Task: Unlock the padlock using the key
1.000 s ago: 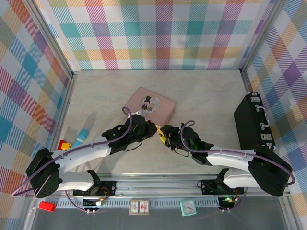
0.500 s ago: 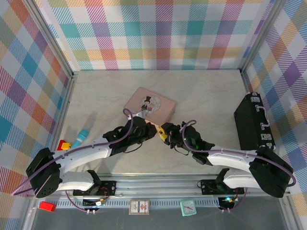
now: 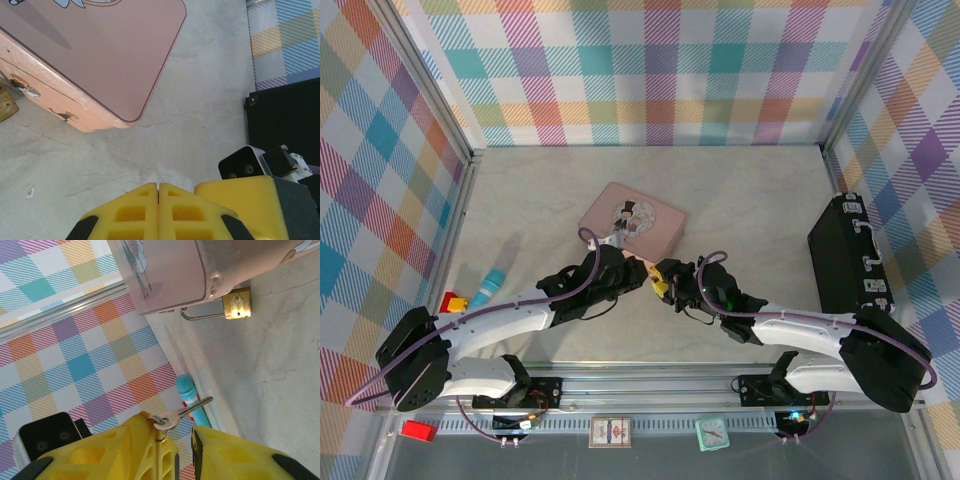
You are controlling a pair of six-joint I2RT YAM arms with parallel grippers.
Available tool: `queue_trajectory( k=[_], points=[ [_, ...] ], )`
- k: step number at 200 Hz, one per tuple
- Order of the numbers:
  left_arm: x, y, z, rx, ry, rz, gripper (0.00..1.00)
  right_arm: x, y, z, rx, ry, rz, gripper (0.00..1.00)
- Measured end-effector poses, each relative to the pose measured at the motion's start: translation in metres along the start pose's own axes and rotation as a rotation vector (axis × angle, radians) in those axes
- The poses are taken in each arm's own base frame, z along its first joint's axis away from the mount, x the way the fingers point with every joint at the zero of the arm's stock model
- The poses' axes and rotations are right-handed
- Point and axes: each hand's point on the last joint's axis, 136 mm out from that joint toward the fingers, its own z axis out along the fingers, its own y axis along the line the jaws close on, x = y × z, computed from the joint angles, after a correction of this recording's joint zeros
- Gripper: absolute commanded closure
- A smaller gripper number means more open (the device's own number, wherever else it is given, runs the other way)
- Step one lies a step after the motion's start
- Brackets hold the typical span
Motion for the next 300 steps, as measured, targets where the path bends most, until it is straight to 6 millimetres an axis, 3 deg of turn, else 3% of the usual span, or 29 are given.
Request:
queue_trajectory(
  k=[87,132,300],
  points=[
    [0.011,0.004,0.002,0.006,-0.004,0.024,1.0,-0.003,-0.015,0.01,0.042,-0.002,0.059,0.66],
    [0.012,0.0,0.001,0.019,-0.013,0.033,1.0,-0.002,-0.007,0.008,0.013,-0.001,0.064,0.7],
    [0.016,-0.004,-0.006,0.047,-0.027,0.061,1.0,-0.007,-0.005,0.009,0.008,-0.011,0.05,0.91]
  ],
)
